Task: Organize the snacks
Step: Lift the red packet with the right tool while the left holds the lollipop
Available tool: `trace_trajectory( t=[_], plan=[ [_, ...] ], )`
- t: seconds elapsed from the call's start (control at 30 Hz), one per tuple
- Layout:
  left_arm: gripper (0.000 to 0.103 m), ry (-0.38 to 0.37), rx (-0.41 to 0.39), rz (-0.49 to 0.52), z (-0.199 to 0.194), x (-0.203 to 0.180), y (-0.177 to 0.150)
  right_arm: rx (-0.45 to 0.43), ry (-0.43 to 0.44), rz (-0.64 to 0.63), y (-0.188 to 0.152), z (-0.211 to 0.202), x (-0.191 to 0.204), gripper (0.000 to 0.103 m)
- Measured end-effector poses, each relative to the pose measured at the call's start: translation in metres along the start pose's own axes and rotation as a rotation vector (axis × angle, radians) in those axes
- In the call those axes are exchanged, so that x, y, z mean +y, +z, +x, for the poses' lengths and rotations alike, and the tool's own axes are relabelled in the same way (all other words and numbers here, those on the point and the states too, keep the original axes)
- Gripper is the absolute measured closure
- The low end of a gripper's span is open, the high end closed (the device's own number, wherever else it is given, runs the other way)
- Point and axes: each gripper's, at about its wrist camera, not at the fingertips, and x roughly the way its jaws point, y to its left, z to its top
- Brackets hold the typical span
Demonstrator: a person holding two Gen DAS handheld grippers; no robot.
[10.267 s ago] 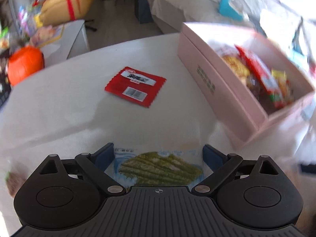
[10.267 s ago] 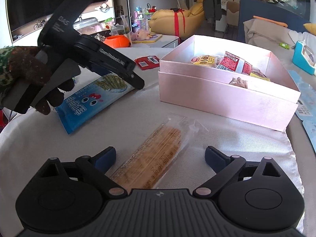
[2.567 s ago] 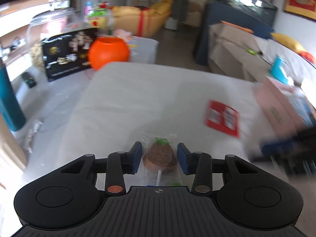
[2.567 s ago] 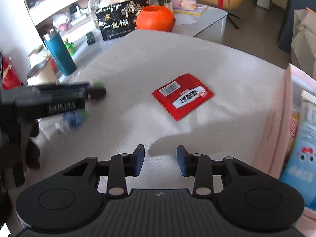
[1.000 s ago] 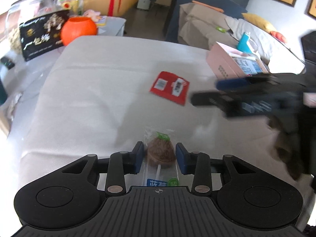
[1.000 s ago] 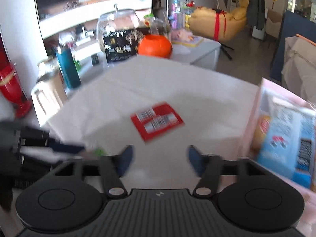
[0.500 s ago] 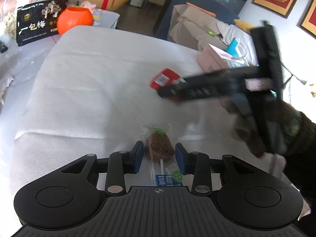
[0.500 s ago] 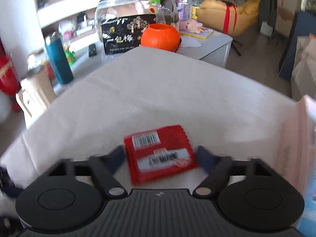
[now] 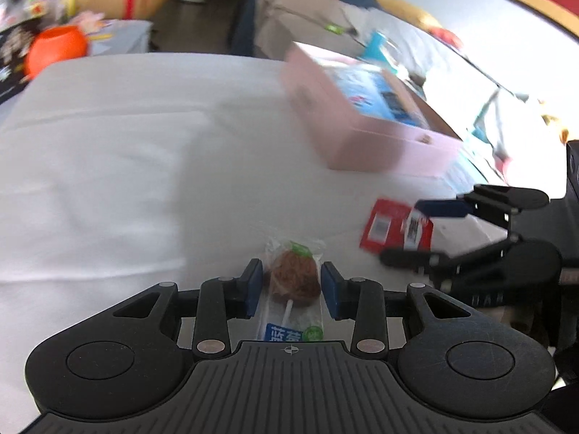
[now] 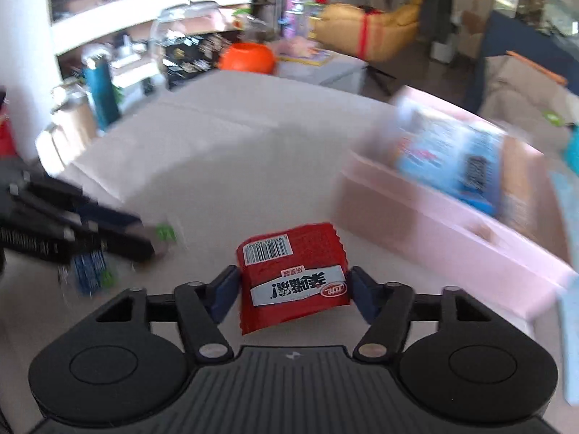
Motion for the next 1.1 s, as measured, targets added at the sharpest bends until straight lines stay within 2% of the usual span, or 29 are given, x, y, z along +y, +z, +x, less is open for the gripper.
trace_trajectory(
  t=[0.13, 0.23, 0.3, 0.4, 0.53, 0.77, 0.97, 1.1],
  plan=[
    [0.060, 0.090, 0.021, 0.143, 0.014, -0.035, 0.004, -0.009, -0.011, 0.062, -0.027, -0.010, -0.010, 0.022],
    [0.058, 0.151, 0.024, 0.216, 0.020, -0.048, 0.001, -0.041, -0.008, 0.153, -0.040, -0.011, -0.019, 0.011],
    [0.058, 0.159, 0.025, 0.214, 0.020, -0.048, 0.000, -0.067, -0.012, 0.145, -0.047, -0.011, -0.018, 0.005],
    [0.058, 0.167, 0.031, 0.201, 0.016, -0.047, -0.001, -0.031, -0.007, 0.134, -0.046, -0.010, -0.017, 0.000],
    [0.058, 0.169, 0.031, 0.182, 0.015, -0.047, -0.002, 0.007, 0.027, 0.099, -0.044, -0.009, -0.021, 0.000],
    [0.058, 0.173, 0.027, 0.177, 0.015, -0.048, -0.003, -0.029, 0.017, 0.114, -0.052, -0.014, -0.021, 0.001],
    [0.058, 0.175, 0.019, 0.172, 0.015, -0.049, -0.004, -0.034, -0.130, 0.114, -0.055, -0.020, -0.040, 0.001],
    [0.058, 0.180, 0.008, 0.167, 0.014, -0.049, -0.006, -0.035, -0.289, 0.084, -0.060, -0.026, -0.049, 0.001]
  ],
)
